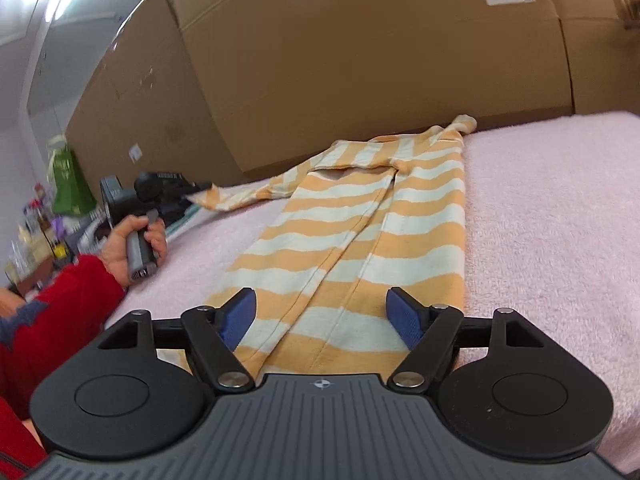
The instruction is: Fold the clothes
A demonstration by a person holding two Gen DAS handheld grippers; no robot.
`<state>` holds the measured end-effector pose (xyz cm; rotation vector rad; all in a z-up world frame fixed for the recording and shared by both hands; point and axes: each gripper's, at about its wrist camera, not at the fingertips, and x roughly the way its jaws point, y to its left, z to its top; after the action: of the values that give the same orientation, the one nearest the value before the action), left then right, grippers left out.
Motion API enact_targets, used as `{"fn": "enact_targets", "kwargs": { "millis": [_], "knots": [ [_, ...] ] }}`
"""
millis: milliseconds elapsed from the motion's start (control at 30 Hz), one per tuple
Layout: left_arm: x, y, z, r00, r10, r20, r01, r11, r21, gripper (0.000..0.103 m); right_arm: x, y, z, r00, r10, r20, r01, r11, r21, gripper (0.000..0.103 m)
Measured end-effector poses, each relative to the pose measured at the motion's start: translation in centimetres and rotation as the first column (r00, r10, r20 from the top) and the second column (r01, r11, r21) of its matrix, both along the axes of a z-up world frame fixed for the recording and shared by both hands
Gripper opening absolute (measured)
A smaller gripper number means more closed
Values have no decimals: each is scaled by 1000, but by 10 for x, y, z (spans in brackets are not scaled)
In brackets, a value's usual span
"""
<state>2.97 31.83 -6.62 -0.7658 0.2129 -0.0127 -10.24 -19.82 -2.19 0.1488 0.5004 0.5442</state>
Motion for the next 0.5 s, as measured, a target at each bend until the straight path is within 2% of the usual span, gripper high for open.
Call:
{"fn": "enact_targets", "kwargs": {
  "millis": [33,67,167,267,333,400,500],
  "knots": [
    [-4,-4,3,1000,1,15,-1,999,32,2,1,3,1,1000,-23,6,23,999,-27,36],
    [-8,-7,5,1000,2,22,-3,999,50,2,6,1,1,999,-38,-15,37,999,-23,5],
    [-14,-13,8,999,9,38,-12,997,81,2,25,-19,6,994,-56,-94,68,989,134,3],
    [-11,-7,8,999,30,35,-32,997,65,2,50,-29,26,995,-74,-67,84,982,170,6],
    [-9,2,6,999,43,21,-44,998,49,2,73,-32,37,994,-96,-54,103,983,153,13],
    [-6,5,5,999,47,17,-48,998,37,2,102,-29,41,992,-114,-50,119,988,100,22],
    [-5,8,5,999,51,12,-51,998,29,2,146,-22,40,989,-142,-30,142,990,-1,25]
  ]
}}
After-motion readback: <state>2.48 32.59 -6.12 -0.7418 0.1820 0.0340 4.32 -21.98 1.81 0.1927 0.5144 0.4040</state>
